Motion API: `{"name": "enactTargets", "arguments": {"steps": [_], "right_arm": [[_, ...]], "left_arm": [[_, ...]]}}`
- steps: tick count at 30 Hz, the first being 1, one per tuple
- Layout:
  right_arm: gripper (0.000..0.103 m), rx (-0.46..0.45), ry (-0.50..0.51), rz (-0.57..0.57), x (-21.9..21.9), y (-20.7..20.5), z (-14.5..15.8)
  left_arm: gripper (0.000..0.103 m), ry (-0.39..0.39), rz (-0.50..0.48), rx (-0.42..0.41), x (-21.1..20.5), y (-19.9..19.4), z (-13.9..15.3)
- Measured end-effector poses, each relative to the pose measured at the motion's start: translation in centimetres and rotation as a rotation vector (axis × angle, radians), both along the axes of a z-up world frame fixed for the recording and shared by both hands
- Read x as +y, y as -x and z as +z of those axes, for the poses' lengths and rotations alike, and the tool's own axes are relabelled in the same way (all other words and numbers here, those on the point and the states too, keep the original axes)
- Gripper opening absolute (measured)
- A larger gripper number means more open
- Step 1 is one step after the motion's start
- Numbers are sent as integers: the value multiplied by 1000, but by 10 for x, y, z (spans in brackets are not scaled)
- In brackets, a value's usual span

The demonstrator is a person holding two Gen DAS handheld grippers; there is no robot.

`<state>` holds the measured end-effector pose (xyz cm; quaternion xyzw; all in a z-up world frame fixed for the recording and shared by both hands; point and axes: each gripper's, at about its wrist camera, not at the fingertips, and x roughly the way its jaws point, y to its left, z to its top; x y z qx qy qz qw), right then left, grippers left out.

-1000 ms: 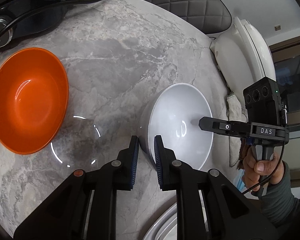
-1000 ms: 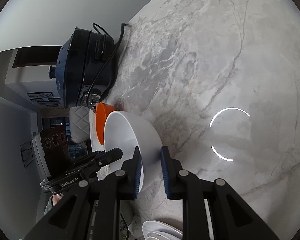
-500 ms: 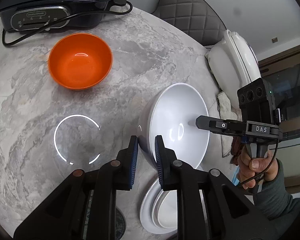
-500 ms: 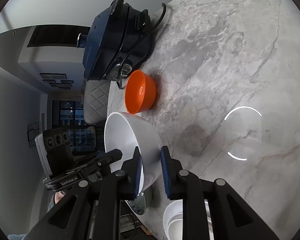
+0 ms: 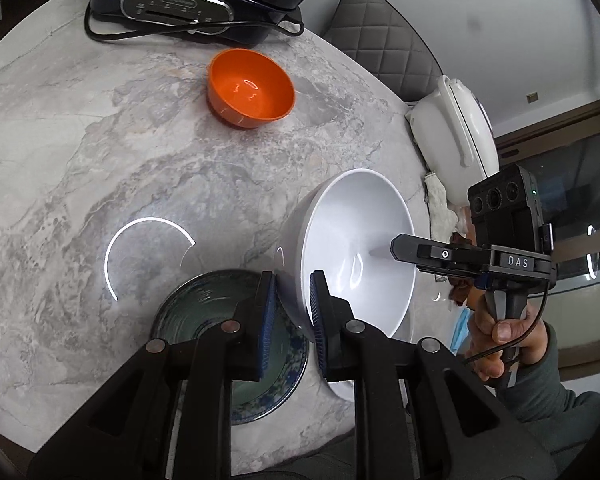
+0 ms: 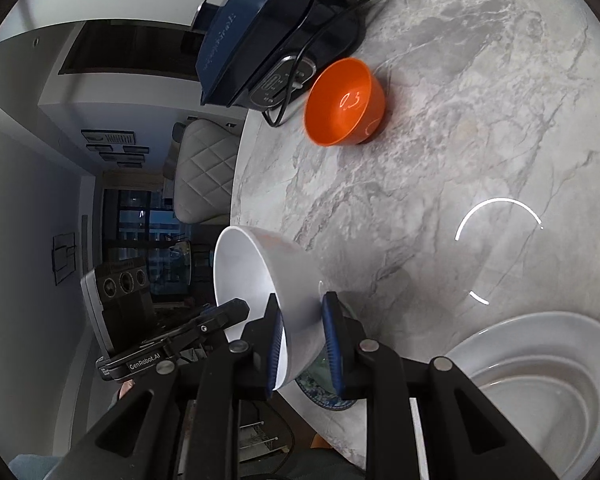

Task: Organize plates and bowls
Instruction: 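Lift the white bowl and lower it into the patterned bowl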

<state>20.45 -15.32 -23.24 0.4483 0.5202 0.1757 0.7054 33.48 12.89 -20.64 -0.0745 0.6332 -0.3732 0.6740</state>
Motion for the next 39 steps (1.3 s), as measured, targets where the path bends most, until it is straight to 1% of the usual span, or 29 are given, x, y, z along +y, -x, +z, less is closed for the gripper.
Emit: {"name": "enactTargets", "arguments": {"steps": [4,6,11,17,23,26,28,31,33,39], "right_arm": [[23,9,8,11,31,1,0],[23,18,11,18,44,5,-3],[23,68,16,31,68,15,-23],[23,136,18,3,76,28,-51],[22,160,55,8,79,31,-63],[22,162,66,22,80,32,-66],[22,157,80,35,83,29,-67],[22,158,117,53,86,26,-69],[22,156,145,67,88,26,-69],[22,143,182,93,91,25,-69]], "left_arm": [[16,-10,1,0,34,8,-1],[16,-9,8,14,49,12,-5],[16,-28,16,68,72,24,-32],[16,-54,5,95,72,37,-58],[16,-73,0,114,68,39,-79],[16,-92,-5,102,64,37,-83],[16,-97,-1,107,63,37,-87],[16,-100,1,107,59,35,-93],[16,-98,6,107,58,34,-93],[16,-106,6,98,56,31,-92]]}}
